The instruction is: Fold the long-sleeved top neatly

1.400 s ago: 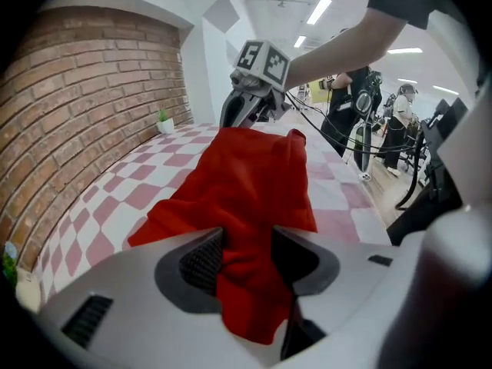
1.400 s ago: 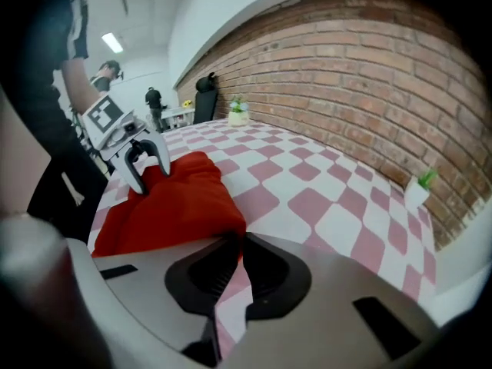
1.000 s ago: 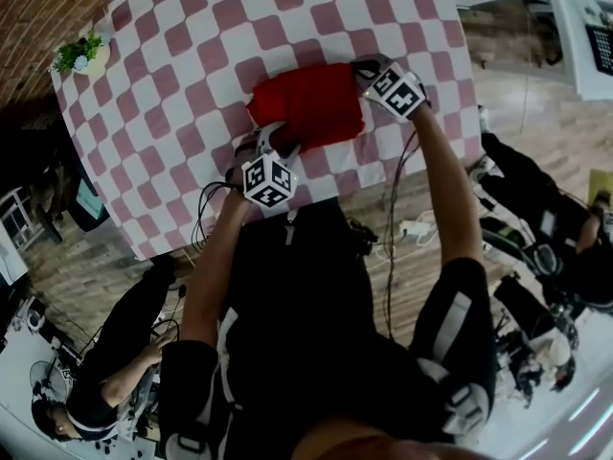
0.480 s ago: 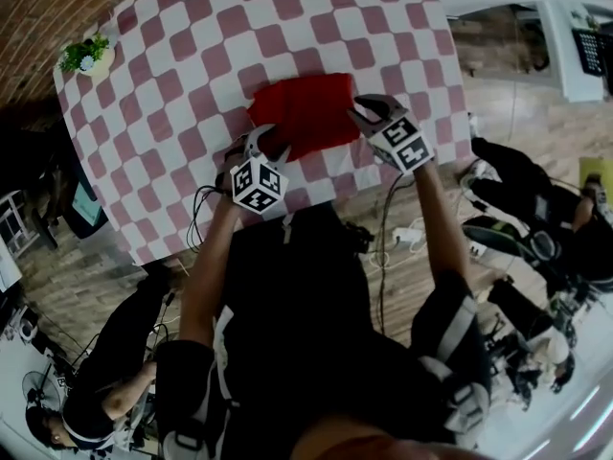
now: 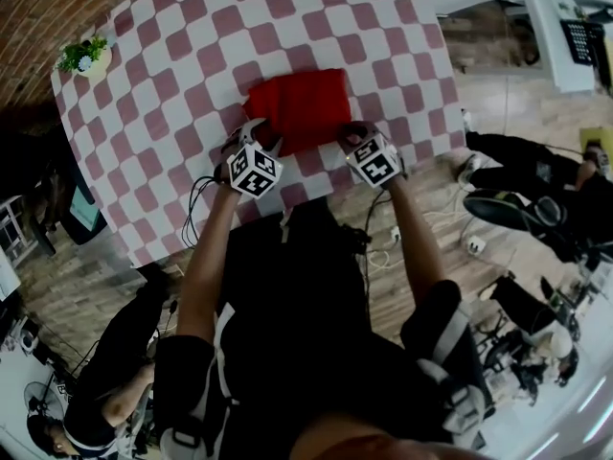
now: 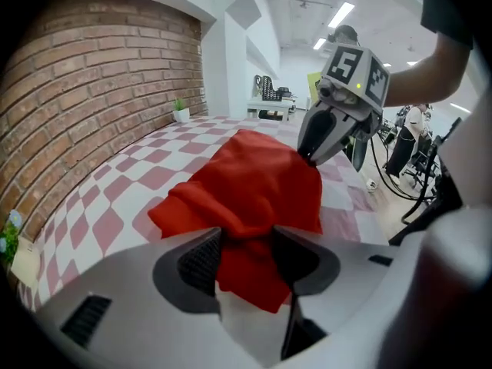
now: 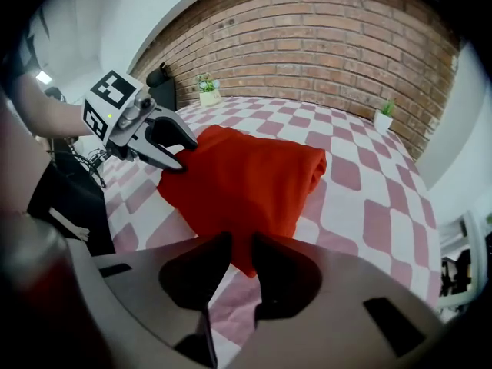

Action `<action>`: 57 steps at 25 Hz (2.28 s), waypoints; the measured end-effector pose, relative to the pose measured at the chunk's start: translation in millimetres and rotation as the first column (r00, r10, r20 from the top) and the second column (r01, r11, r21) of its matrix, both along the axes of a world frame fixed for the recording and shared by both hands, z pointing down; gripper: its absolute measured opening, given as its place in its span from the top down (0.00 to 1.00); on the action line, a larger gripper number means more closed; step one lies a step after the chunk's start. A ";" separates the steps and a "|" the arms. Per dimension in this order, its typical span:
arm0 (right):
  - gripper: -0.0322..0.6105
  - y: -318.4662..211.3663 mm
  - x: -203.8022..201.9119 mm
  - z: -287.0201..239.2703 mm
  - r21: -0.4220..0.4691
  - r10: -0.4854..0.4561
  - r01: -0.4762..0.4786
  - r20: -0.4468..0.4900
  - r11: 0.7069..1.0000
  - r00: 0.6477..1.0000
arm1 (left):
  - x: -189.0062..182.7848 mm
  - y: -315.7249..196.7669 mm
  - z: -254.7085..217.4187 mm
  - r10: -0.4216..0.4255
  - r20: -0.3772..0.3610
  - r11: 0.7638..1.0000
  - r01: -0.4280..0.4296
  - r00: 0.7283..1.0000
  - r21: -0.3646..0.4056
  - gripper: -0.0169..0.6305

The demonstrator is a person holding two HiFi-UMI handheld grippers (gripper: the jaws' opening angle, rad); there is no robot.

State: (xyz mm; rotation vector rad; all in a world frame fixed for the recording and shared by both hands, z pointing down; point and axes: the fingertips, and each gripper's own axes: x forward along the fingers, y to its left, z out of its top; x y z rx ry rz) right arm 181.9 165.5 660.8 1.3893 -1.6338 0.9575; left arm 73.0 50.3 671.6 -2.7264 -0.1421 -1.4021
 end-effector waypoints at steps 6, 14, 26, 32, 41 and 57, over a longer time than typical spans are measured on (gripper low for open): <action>0.81 -0.1 -2.0 10.7 0.000 0.030 -0.030 -0.031 1.000 0.999 | -2.3 0.1 1.2 -0.040 -0.008 0.999 0.039 0.999 -0.034 0.67; 0.81 3.5 -12.4 -27.9 0.103 0.123 -0.124 0.019 0.987 0.992 | -17.1 -7.0 -42.1 -0.175 -0.107 0.978 0.160 0.979 -0.137 0.67; 0.88 -23.2 -24.9 -216.4 0.539 0.436 -0.463 0.187 0.704 0.881 | -36.3 -36.0 -227.5 -0.318 -0.482 0.948 0.284 0.816 -0.145 0.92; 0.92 -25.6 -37.7 -278.5 0.649 0.485 -0.458 0.153 0.607 0.861 | -58.3 -34.2 -314.3 -0.312 -0.654 0.945 0.299 0.689 -0.135 0.96; 0.93 -4.8 -68.8 -328.6 0.729 0.523 -0.455 0.156 0.511 0.838 | -81.9 -15.8 -368.8 -0.343 -0.730 0.925 0.348 0.592 -0.153 0.96; 0.94 -7.1 -83.0 -329.8 0.728 0.521 -0.436 0.126 0.530 0.844 | -89.8 -11.7 -357.6 -0.372 -0.711 0.914 0.369 0.596 -0.169 0.96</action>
